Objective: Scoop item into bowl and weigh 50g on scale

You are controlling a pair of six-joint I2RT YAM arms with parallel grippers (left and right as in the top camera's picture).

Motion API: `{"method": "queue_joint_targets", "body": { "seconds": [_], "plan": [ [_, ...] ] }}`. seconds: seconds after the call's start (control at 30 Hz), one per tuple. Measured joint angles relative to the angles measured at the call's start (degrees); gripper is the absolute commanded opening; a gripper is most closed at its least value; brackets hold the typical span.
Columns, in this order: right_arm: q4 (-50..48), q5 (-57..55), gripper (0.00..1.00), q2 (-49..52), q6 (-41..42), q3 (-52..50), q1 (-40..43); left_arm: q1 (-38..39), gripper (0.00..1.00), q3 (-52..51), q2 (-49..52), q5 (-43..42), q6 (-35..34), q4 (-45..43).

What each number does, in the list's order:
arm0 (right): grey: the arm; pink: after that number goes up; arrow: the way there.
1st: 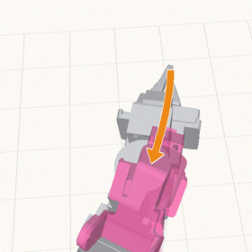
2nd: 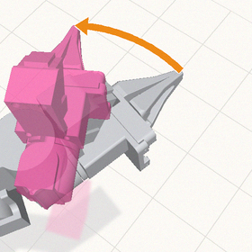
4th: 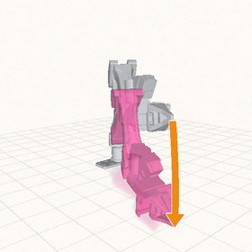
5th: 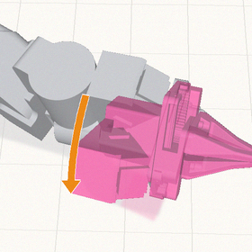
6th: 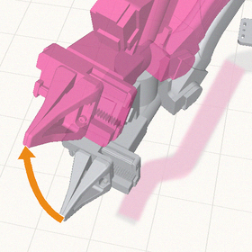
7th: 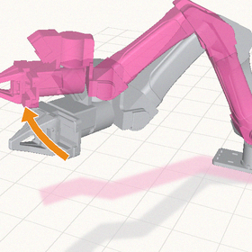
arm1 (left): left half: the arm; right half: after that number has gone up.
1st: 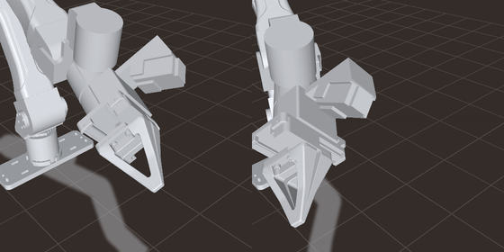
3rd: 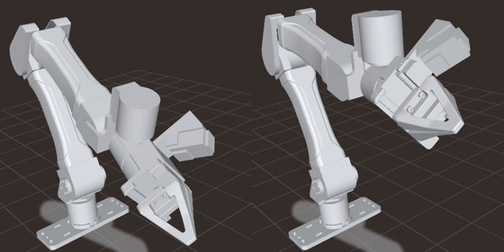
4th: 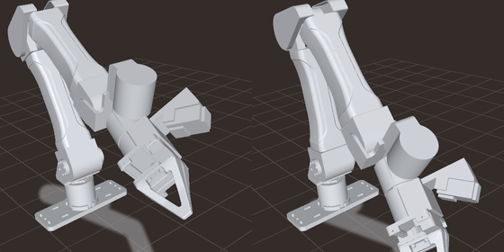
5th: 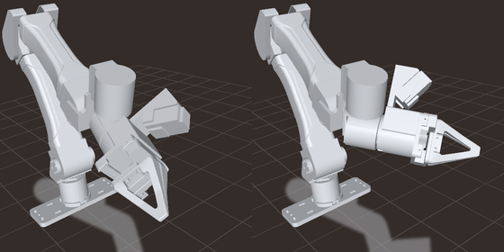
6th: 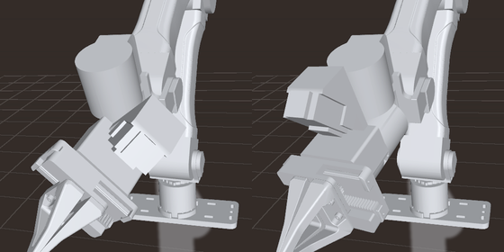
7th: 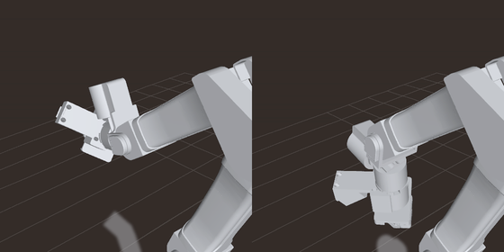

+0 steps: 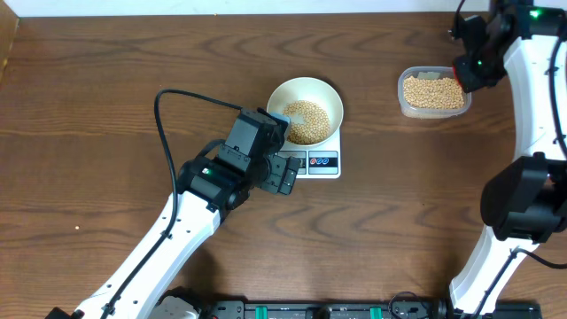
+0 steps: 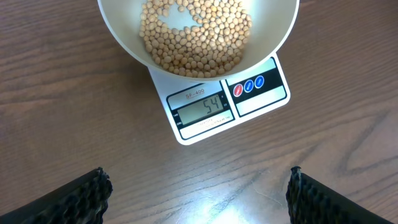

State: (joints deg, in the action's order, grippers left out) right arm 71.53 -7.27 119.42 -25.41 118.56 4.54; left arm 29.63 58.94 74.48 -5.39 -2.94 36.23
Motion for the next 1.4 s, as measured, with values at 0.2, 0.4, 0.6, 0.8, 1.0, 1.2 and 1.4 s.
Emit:
{"method": "queue_joint_targets", "body": {
  "seconds": [0.2, 0.4, 0.6, 0.8, 1.0, 1.2, 1.4],
  "plan": [
    [-0.96, -6.29, 0.01, 0.0, -0.15, 0.0, -3.63, 0.0, 0.92, 0.0, 0.0, 0.0, 0.0, 0.0],
    [-0.17, -1.25, 0.01, 0.0, 0.09, 1.49, -5.86, 0.0, 0.93, 0.0, 0.0, 0.0, 0.0, 0.0],
    [-2.82, 18.32, 0.01, -0.07, 0.26, 10.84, -5.81, 0.0, 0.92, 0.0, 0.0, 0.0, 0.0, -0.02],
    [-7.3, 38.42, 0.01, -0.24, 0.55, 12.35, -7.41, 0.0, 0.92, 0.0, 0.0, 0.0, 0.0, 0.0],
    [-6.32, 45.31, 0.01, 0.59, 0.55, 12.35, -13.7, 0.0, 0.92, 0.0, 0.0, 0.0, 0.0, 0.0],
    [-0.17, 47.15, 0.01, 4.15, -0.2, 12.28, -19.12, 0.0, 0.92, 0.0, 0.0, 0.0, 0.0, -0.02],
    [4.76, 44.87, 0.01, 7.04, -1.01, 12.2, -20.2, 0.0, 0.92, 0.0, 0.0, 0.0, 0.0, -0.02]
  ]
}}
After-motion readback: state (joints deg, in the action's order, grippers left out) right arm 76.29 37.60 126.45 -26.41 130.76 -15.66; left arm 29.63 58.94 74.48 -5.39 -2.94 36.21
